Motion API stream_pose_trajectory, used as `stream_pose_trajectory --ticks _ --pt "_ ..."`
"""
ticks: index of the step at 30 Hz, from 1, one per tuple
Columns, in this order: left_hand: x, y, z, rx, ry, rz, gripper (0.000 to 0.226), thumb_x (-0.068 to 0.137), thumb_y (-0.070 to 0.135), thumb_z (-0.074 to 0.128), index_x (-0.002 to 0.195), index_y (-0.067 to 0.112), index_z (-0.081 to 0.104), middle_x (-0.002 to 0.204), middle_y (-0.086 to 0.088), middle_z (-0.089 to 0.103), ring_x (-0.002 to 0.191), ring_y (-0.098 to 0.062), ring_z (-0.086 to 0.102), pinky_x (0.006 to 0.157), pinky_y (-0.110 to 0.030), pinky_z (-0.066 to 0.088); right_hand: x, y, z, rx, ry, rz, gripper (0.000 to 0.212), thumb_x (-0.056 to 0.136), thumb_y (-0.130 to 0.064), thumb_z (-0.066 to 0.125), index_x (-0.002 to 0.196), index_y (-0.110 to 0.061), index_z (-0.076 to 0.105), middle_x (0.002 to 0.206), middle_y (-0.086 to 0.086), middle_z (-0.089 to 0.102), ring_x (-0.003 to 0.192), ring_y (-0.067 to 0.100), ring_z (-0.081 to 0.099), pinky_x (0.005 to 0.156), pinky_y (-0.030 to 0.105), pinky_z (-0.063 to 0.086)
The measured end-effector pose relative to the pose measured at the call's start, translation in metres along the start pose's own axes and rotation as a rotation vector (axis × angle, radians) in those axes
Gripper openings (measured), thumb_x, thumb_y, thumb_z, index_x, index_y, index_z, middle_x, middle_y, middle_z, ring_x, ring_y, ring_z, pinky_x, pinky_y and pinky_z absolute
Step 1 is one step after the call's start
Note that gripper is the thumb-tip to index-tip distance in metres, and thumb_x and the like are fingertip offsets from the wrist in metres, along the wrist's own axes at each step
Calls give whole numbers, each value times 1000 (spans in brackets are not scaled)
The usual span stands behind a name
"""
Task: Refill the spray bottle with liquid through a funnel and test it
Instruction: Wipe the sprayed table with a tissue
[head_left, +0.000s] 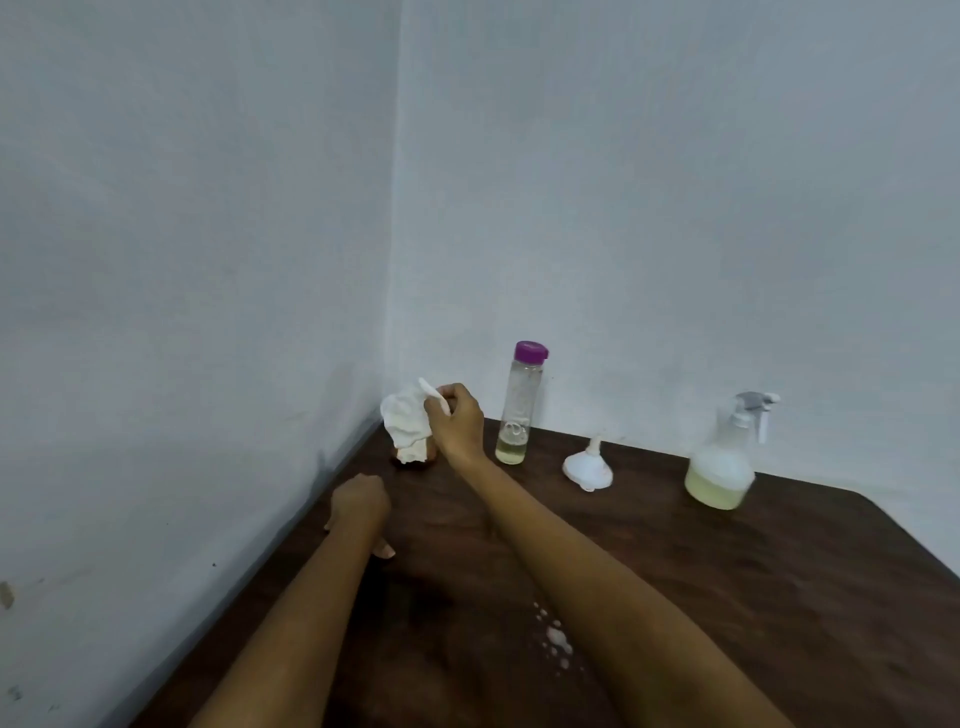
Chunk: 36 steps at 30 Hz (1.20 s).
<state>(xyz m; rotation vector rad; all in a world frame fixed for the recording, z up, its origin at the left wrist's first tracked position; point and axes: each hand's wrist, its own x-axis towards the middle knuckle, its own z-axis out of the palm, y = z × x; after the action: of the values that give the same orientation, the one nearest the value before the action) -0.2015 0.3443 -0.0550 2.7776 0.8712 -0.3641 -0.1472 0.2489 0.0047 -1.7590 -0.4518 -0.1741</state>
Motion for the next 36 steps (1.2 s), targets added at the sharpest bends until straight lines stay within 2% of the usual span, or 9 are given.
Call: stream_pose_trajectory --ticks 6,9,12,16,22,26,30,33,36 --pt "-77 -6 3 166 197 31 103 78 44 72 151 8 9 147 -11 38 134 -28 40 105 -48 37 -62 -14 -85 145 -102 230 7 90 -12 53 88 -12 60 87 -1 56 79 9 52 63 16 41" --pt "-115 16 6 -527 265 241 53 96 43 46 137 8 46 135 -14 53 126 -30 49 103 -44 39 -103 -4 -131 238 -145 360 11 91 -14 54 81 -17 60 97 6 61 94 18 57 77 32 50" --pt "-168 46 10 -1136 -48 357 56 98 48 33 125 7 59 120 -10 63 115 -26 57 92 -37 45 -142 7 -169 390 -185 454 6 92 -10 54 92 -12 60 95 5 62 96 19 59 87 37 51" --pt "-215 78 29 -1176 -157 516 35 89 28 63 113 1 65 109 -10 66 94 -17 60 65 -18 48 -181 11 -207 360 -190 469 8 90 -10 59 97 -10 60 98 8 63 98 21 60 85 38 52" --pt "-252 122 56 -1494 -50 465 24 88 9 64 109 -4 63 90 -11 65 74 -15 59 53 -18 51 -218 10 -241 505 -9 500 37 88 -5 61 123 2 55 117 16 63 108 30 61 87 41 53" --pt "-250 125 69 -1172 63 468 27 91 10 59 117 2 63 107 -10 65 95 -21 63 74 -30 54 -232 22 -274 368 337 513 35 88 3 55 123 3 57 120 18 63 107 35 63 78 35 54" --pt "-227 78 80 -652 323 370 31 92 2 50 118 11 64 124 -9 62 115 -25 57 95 -34 46 -238 45 -320 -220 594 432 21 92 -11 53 96 -3 72 93 17 70 83 30 65 61 32 52" --pt "-212 42 92 -433 347 268 32 91 6 50 121 12 60 125 -11 60 116 -28 55 95 -36 47 -244 74 -328 -726 392 417 29 92 -10 45 107 -4 69 103 21 68 99 38 62 88 40 49" --pt "-198 24 98 -342 245 214 32 92 12 50 123 8 58 127 -14 57 117 -31 55 95 -36 47 -259 87 -305 -870 180 343 36 88 -7 39 106 -12 70 116 7 68 109 27 61 99 39 39"
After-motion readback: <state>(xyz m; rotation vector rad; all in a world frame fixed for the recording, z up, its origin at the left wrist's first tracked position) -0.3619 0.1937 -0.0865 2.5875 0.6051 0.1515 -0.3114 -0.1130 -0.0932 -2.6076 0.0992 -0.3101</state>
